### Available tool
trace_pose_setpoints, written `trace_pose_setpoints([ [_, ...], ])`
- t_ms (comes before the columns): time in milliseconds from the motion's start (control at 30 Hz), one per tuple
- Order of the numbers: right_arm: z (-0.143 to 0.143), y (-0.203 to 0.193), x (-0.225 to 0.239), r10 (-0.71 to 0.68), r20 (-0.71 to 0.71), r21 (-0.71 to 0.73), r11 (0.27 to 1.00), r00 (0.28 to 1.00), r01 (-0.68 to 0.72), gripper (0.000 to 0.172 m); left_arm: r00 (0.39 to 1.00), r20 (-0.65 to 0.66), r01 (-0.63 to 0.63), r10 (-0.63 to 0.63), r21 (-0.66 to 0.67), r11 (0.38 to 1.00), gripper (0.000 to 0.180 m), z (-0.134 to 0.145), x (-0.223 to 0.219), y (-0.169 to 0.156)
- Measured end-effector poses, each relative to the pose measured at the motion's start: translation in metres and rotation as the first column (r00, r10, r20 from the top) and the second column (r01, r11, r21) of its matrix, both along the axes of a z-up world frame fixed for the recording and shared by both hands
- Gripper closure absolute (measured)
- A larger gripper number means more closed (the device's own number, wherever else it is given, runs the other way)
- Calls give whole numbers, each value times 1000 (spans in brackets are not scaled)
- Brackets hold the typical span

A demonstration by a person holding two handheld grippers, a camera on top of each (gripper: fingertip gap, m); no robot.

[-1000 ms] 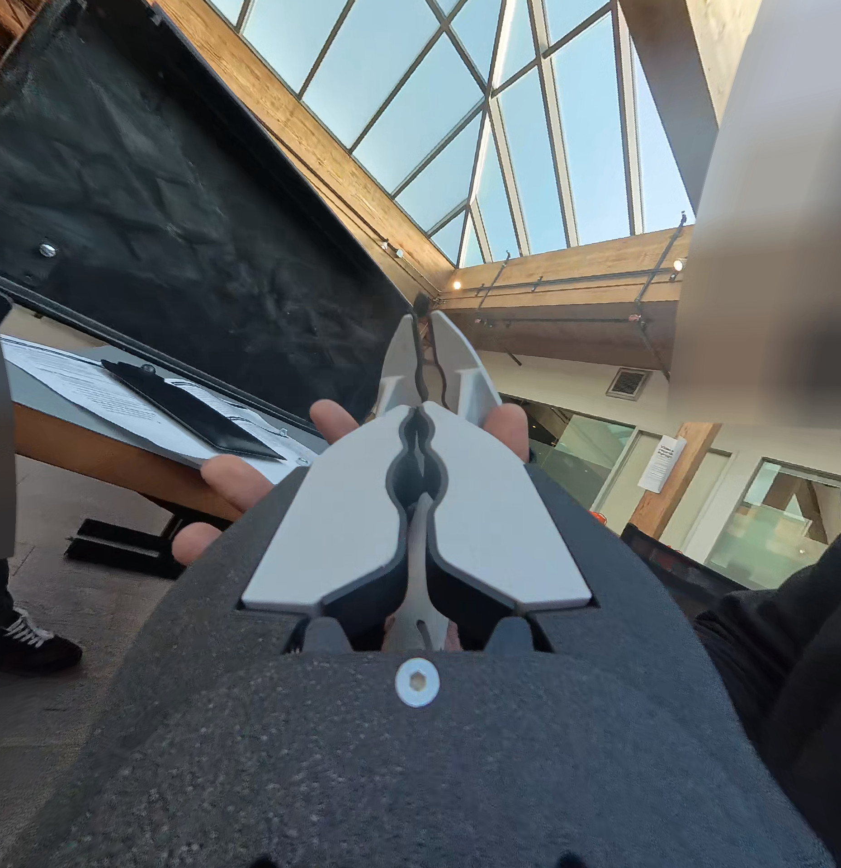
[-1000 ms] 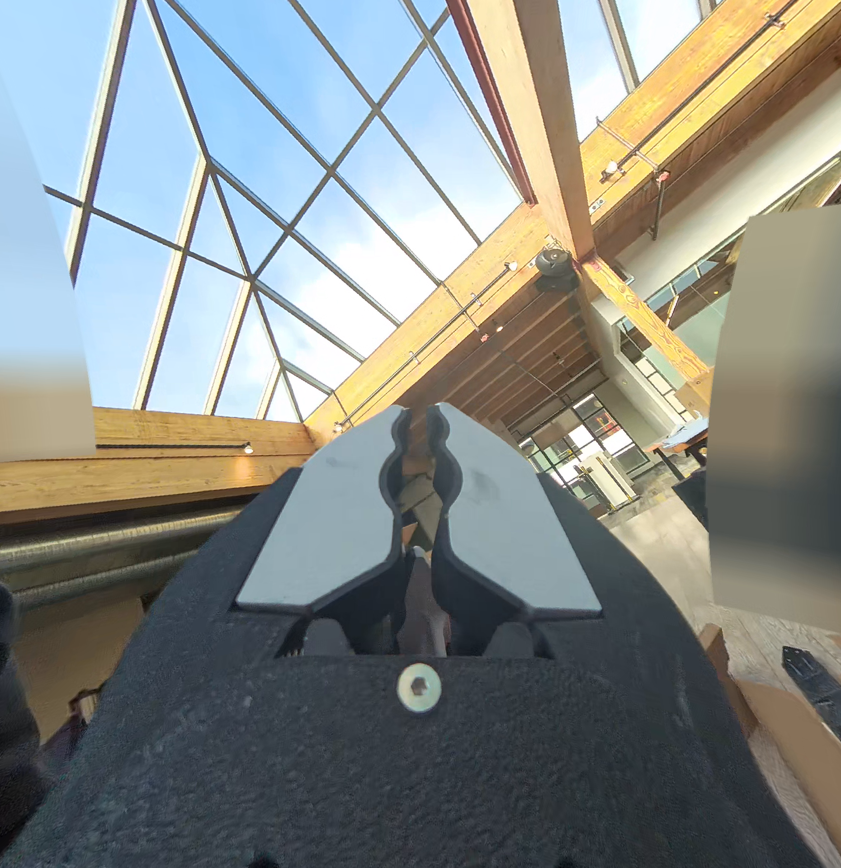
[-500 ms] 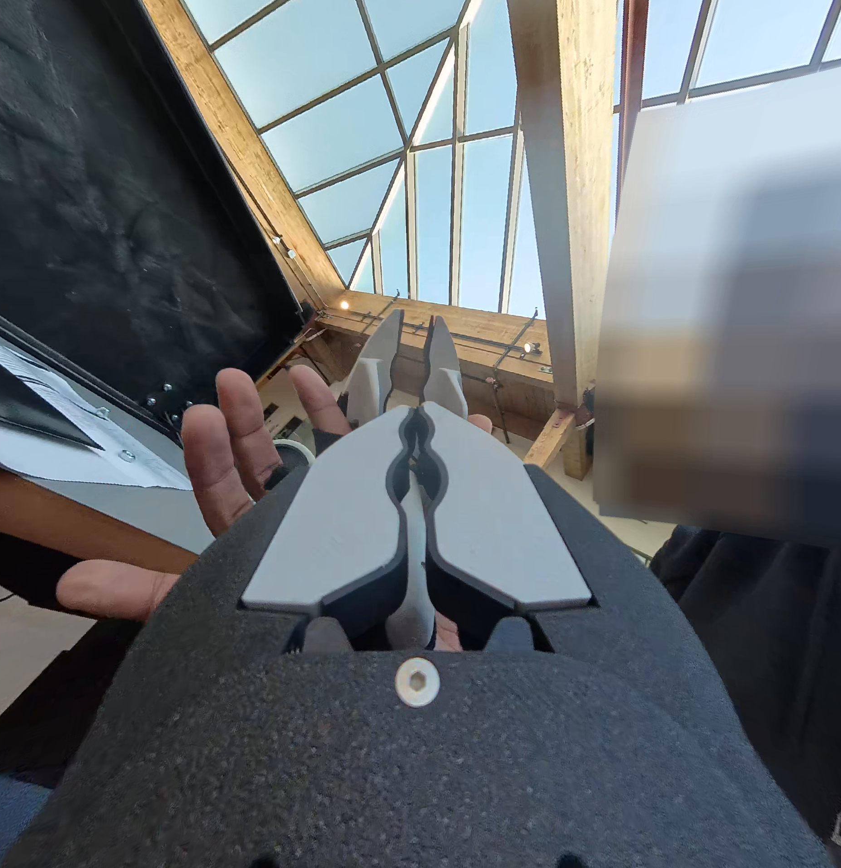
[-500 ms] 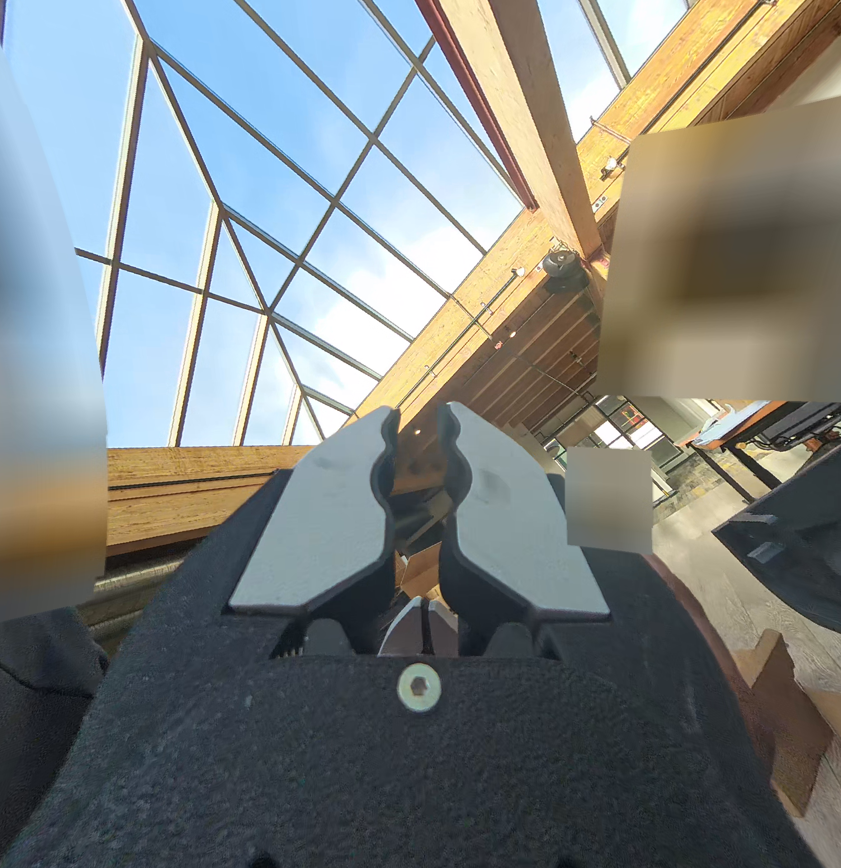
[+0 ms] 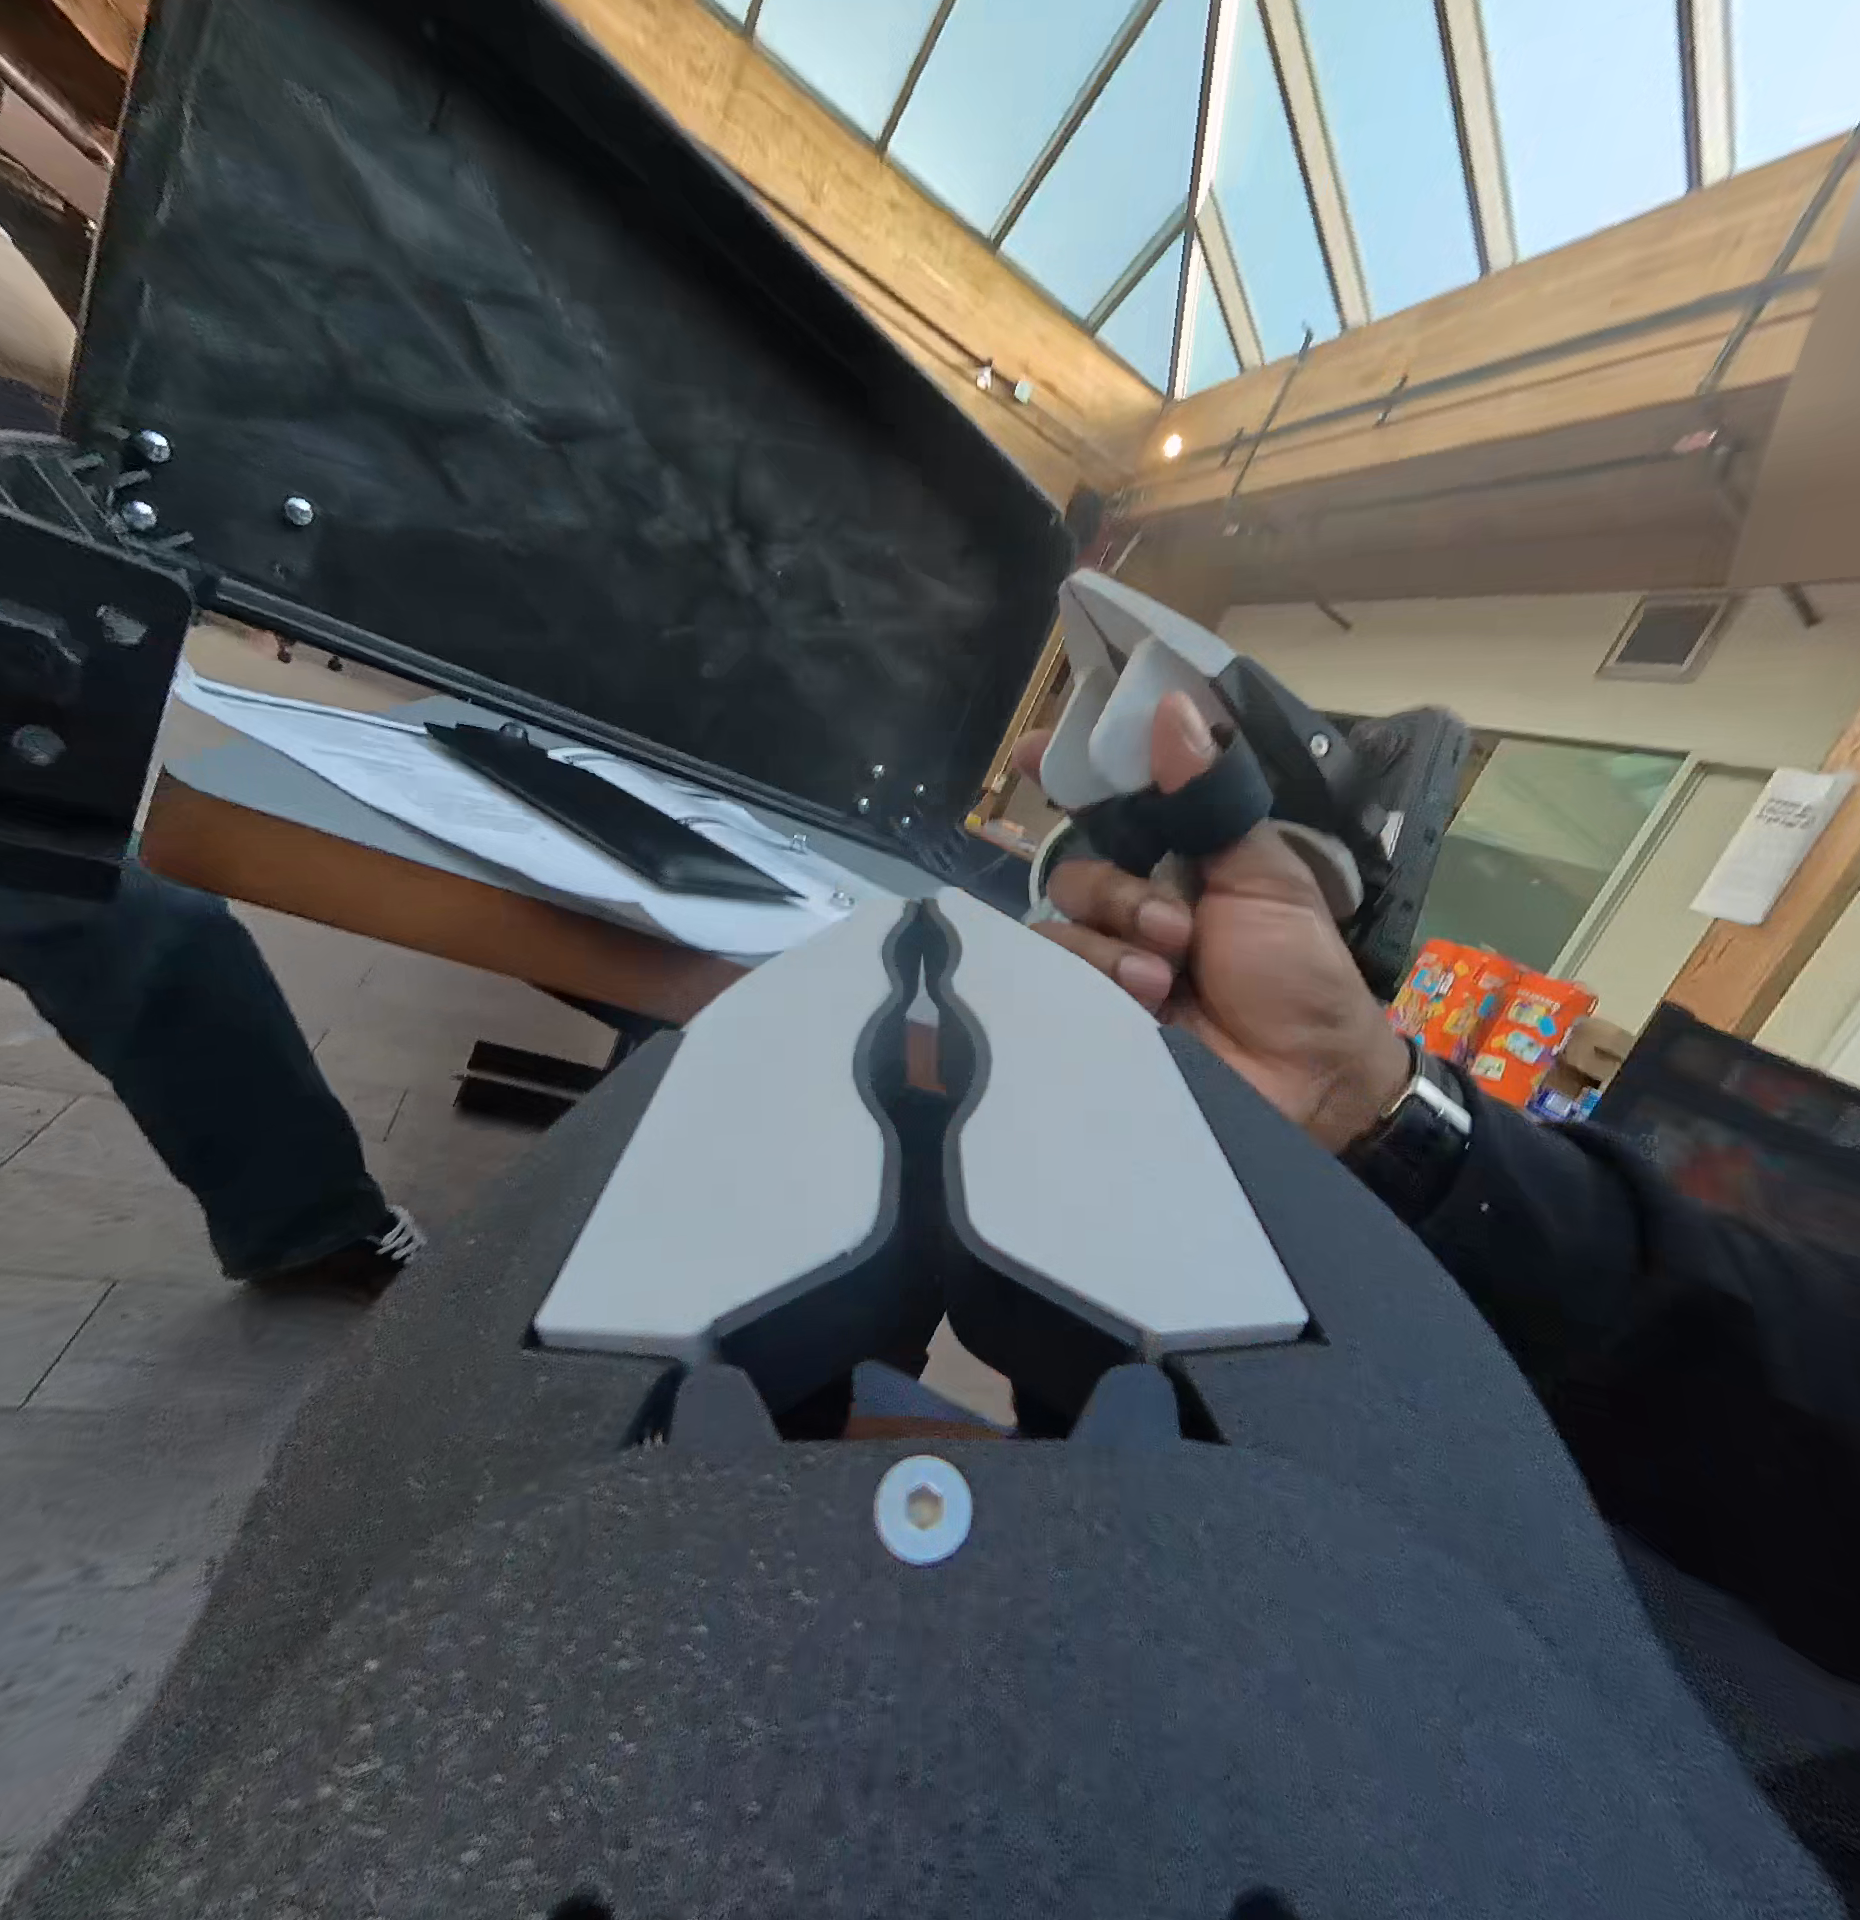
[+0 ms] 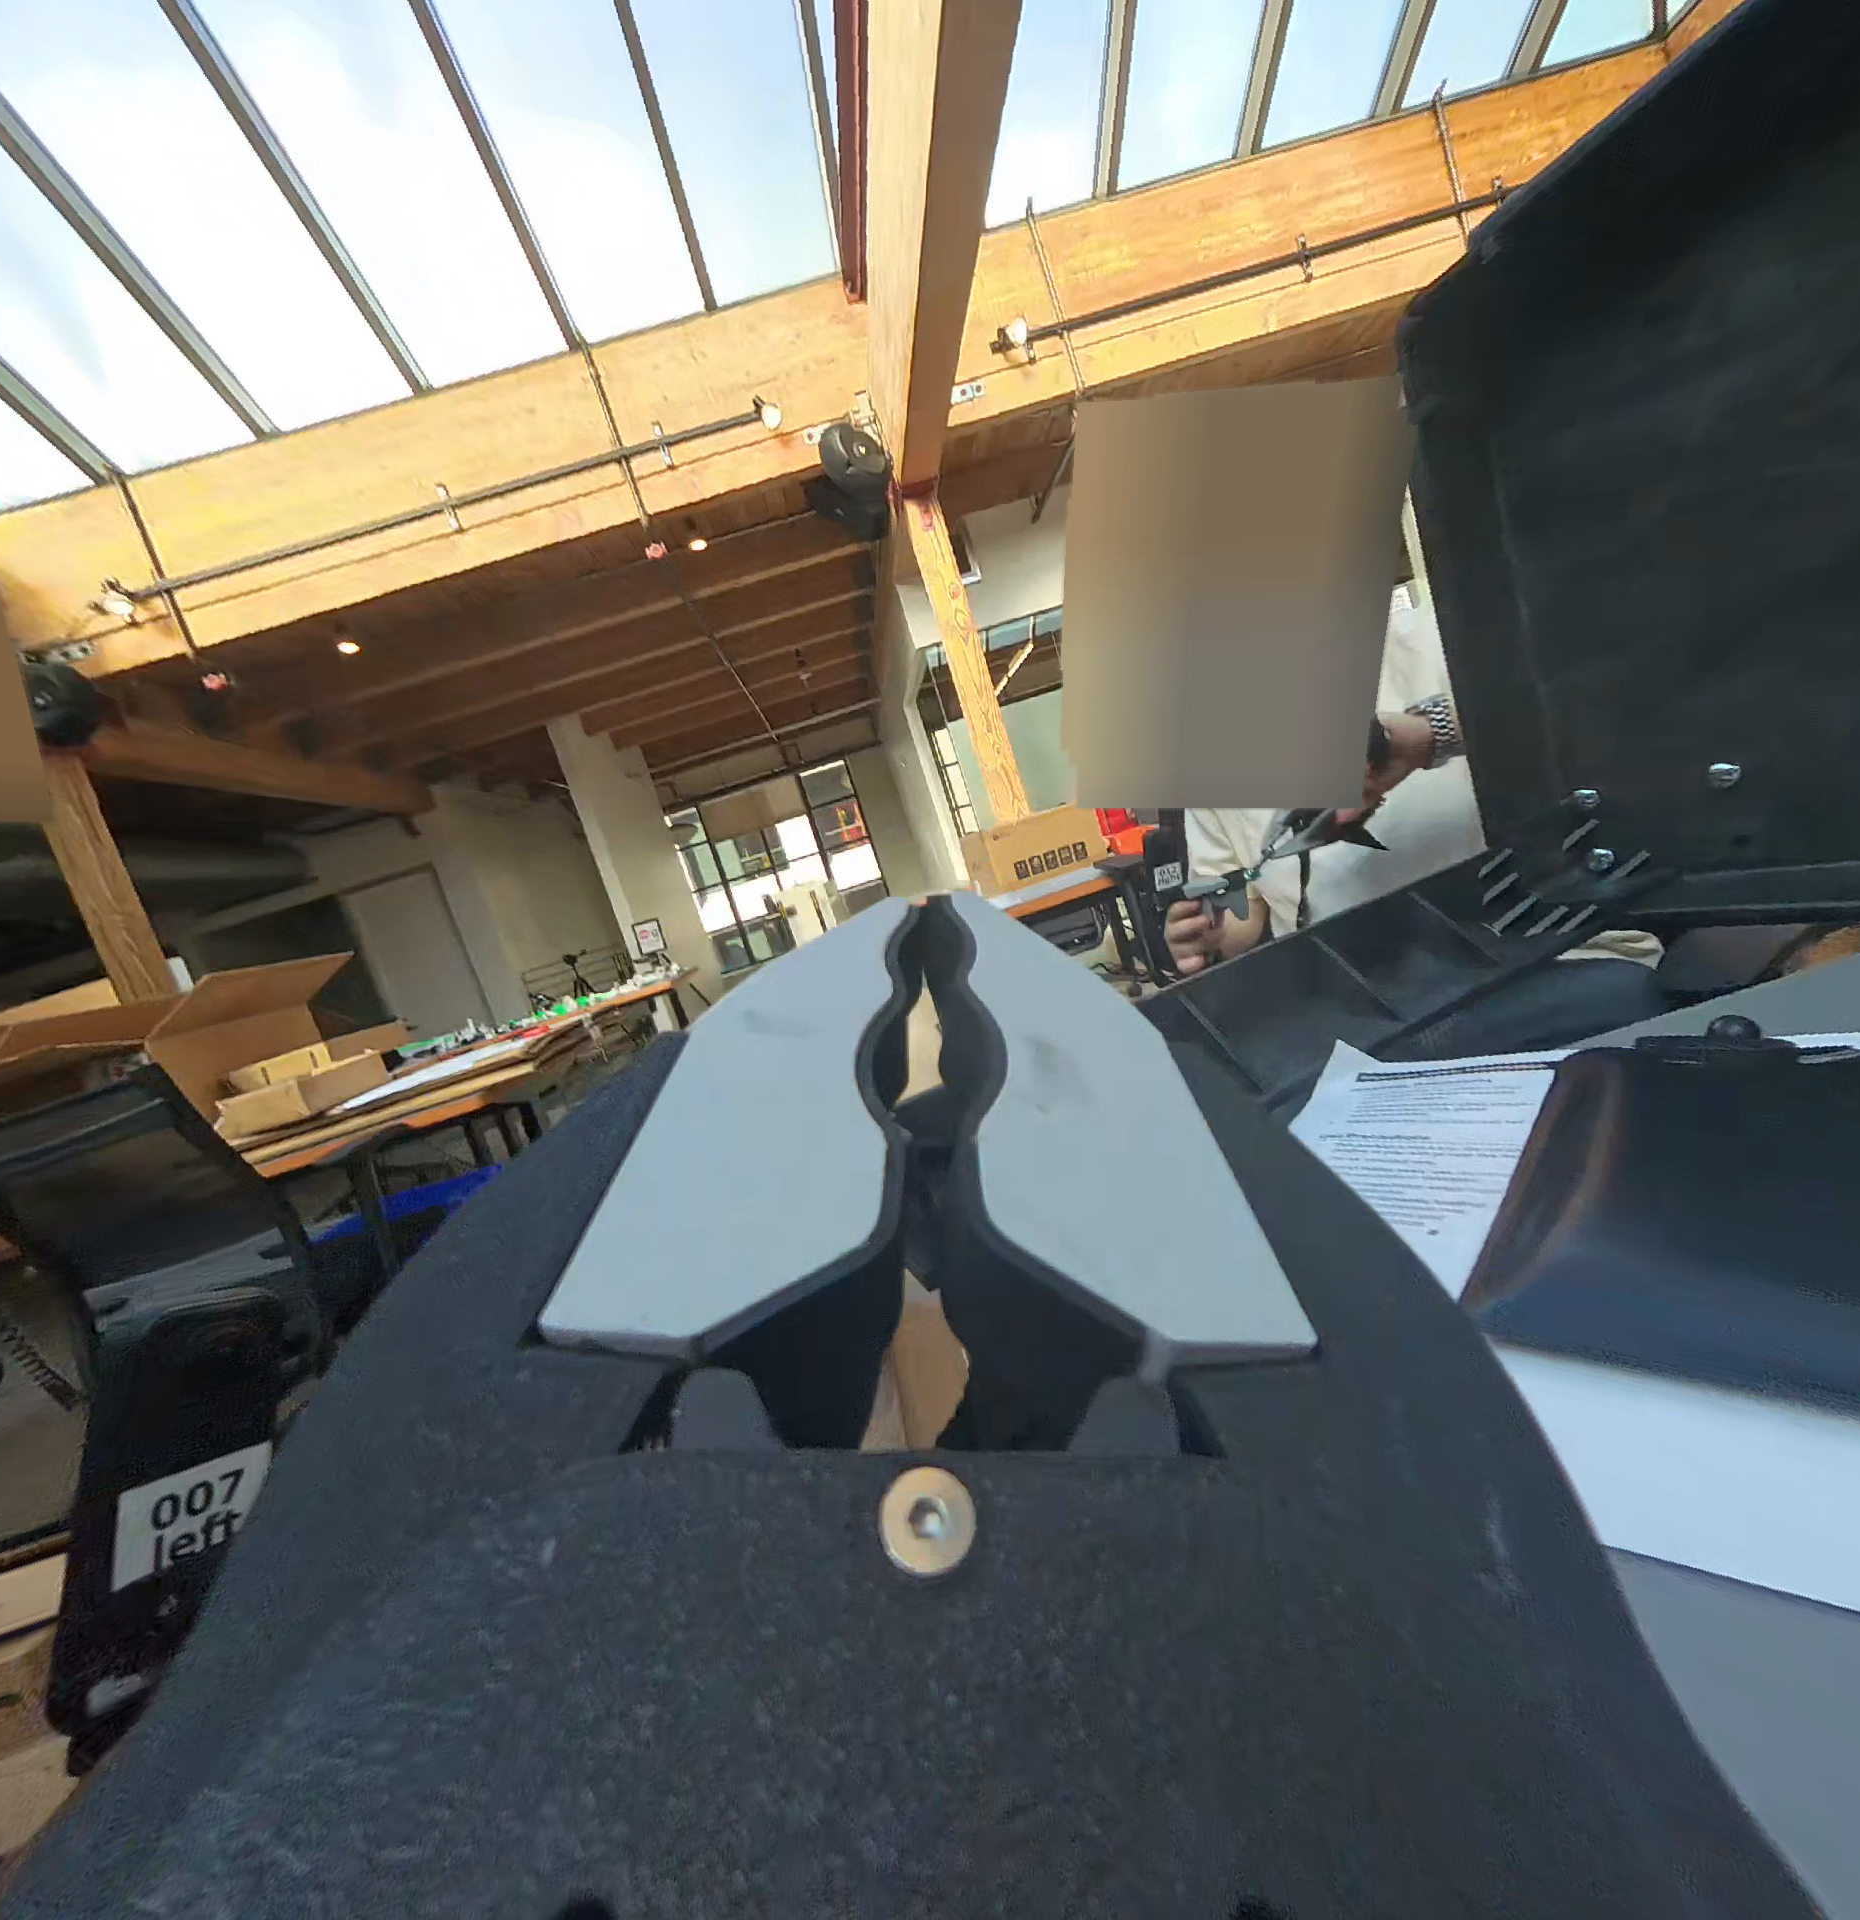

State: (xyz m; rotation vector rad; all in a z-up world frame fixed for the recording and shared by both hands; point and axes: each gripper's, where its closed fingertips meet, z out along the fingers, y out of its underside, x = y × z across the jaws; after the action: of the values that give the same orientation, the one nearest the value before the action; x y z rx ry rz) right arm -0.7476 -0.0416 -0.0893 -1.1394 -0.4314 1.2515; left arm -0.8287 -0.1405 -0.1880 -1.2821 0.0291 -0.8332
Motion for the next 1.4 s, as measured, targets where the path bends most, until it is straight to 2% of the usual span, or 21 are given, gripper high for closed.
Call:
trace_pose_setpoints([
  [133,-16,31,16,-116,230,74,992,966,101,172,983,-179,9,-27,-101,995,180,-48,5,7],
  [267,-19,71,34,-225,413,196,968,883,155,172,956,-278,37,-94,-202,979,180,-101,12,9],
  [400,-19,109,34,-285,521,332,936,804,117,172,945,-286,63,-156,-311,948,180,-150,15,11],
  [467,-22,115,16,-261,573,416,909,777,-2,172,935,-298,79,-195,-360,930,180,-169,20,15],
  [567,-39,100,-21,-203,665,515,821,719,-245,172,933,-259,121,-248,-424,898,180,-188,28,19],
  [700,-71,64,-70,-232,720,630,614,654,-476,172,946,-174,157,-275,-496,854,180,-207,30,22],
  [767,-86,43,-88,-241,714,670,507,657,-542,172,948,-157,157,-277,-527,835,180,-215,28,23],
  [833,-101,27,-99,-203,703,679,477,681,-558,172,949,-138,161,-283,-561,812,180,-224,26,25],
  [867,-114,19,-102,-181,725,664,442,665,-603,172,951,-125,163,-283,-575,801,180,-228,25,26],
  [900,-117,20,-104,-244,723,680,420,647,-601,172,953,-113,163,-280,-588,793,180,-232,24,27],
  [933,-111,23,-104,-300,683,722,411,665,-556,172,956,-102,162,-275,-599,784,180,-236,23,29],
  [967,-109,19,-102,-294,680,725,401,671,-559,172,958,-91,162,-271,-610,776,180,-240,22,30],
  [1067,-119,19,-97,-309,708,703,403,636,-586,172,969,-30,170,-246,-639,750,180,-252,20,38],
  [1233,-114,21,-93,-269,720,681,457,640,-573,172,973,90,216,-215,-693,688,180,-275,23,49],
  [1300,-114,22,-93,-258,724,673,470,640,-571,172,973,129,226,-192,-700,677,180,-277,22,57],
  [1400,-113,24,-93,-255,726,667,486,639,-564,172,965,205,259,-163,-672,694,180,-265,18,72],
])
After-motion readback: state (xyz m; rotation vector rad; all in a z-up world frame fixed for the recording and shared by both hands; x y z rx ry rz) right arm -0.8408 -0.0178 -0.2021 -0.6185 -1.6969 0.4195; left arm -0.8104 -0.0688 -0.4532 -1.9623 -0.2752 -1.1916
